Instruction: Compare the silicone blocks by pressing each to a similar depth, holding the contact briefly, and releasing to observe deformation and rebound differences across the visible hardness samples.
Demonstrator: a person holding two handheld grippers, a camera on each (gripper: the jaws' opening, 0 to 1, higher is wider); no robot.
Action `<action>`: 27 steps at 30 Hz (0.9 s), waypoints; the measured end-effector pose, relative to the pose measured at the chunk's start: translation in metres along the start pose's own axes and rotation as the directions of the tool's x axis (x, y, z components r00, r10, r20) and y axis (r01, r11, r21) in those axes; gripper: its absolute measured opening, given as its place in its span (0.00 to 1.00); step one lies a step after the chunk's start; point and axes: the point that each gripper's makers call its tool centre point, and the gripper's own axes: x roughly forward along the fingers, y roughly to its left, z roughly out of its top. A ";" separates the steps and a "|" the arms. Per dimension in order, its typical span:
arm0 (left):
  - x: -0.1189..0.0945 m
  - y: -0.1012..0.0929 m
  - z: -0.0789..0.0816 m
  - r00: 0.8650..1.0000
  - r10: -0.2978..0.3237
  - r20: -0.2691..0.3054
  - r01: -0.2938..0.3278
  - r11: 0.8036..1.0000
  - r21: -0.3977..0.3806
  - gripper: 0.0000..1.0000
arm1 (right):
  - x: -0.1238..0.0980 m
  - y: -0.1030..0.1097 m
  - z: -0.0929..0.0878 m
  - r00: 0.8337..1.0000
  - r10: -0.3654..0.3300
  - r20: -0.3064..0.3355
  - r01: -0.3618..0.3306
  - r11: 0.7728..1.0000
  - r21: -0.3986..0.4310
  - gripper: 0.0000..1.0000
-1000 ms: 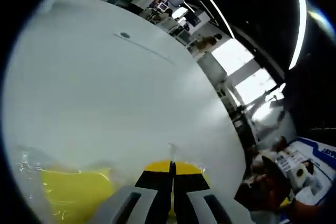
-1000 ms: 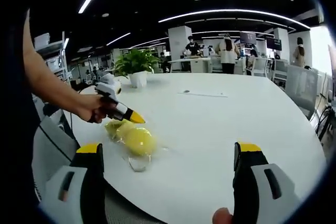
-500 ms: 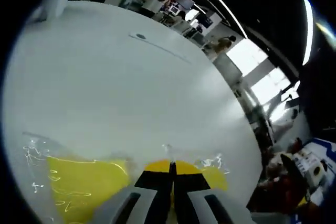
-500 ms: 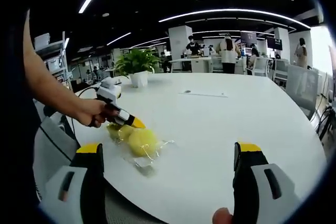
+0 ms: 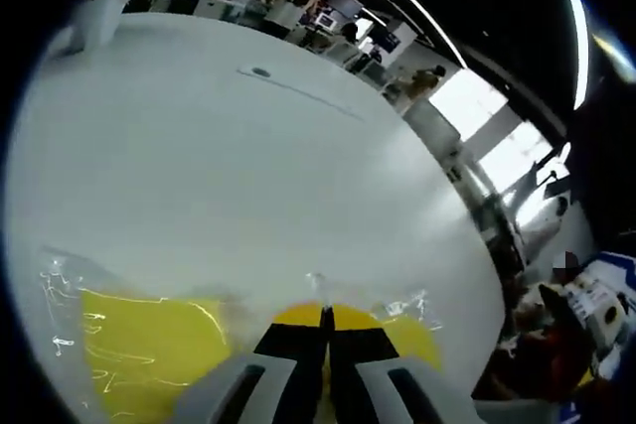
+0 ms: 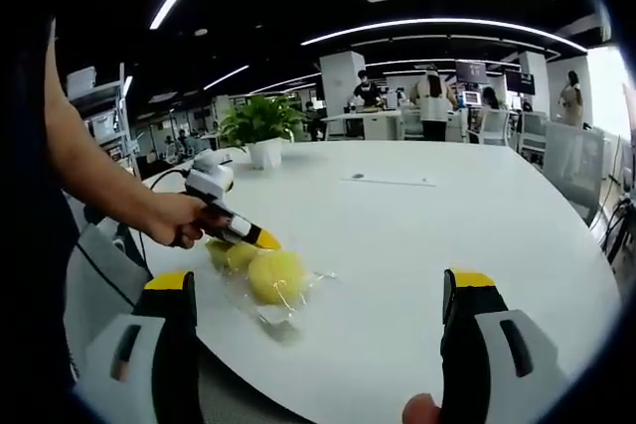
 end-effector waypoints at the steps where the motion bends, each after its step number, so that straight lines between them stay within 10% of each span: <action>1: 0.001 0.001 0.000 1.000 -0.004 -0.002 0.004 1.000 0.000 0.00 | 0.000 -0.001 0.000 1.000 0.000 0.000 0.000 1.000 0.000 0.97; 11: 0.000 0.003 0.003 0.999 -0.016 -0.030 0.018 0.997 0.075 0.11 | 0.002 -0.002 0.001 1.000 0.007 0.000 -0.007 1.000 -0.001 0.97; 27: -0.059 -0.015 0.066 0.971 -0.195 0.141 0.124 0.907 0.403 0.88 | 0.012 -0.014 0.002 0.999 -0.008 -0.037 0.008 1.000 0.004 0.97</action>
